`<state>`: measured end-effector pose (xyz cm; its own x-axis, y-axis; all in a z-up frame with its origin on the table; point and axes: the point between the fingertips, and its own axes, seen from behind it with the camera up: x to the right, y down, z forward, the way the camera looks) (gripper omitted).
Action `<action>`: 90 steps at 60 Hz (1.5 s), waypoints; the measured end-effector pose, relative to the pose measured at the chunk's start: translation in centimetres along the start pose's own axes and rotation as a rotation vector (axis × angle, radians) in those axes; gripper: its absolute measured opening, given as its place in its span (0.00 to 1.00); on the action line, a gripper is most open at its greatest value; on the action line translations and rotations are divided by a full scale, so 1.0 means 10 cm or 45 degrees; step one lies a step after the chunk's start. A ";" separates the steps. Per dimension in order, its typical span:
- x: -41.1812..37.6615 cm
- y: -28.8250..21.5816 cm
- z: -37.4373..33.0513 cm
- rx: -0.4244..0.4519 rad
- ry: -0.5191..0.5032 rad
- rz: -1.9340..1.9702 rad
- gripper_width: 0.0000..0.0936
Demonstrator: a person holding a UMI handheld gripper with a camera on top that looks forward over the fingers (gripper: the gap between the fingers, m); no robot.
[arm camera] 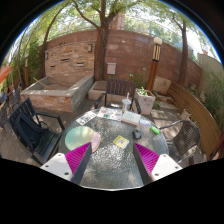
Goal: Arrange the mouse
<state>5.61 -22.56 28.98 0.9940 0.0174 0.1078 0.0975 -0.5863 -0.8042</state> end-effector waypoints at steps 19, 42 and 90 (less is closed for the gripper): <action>0.93 1.02 1.49 -0.209 0.013 0.057 0.90; 1.83 0.80 3.90 -0.107 0.014 0.058 0.88; 0.52 -1.27 2.79 0.367 0.030 0.163 0.38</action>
<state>10.93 7.52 23.43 0.9980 -0.0626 0.0058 -0.0152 -0.3285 -0.9444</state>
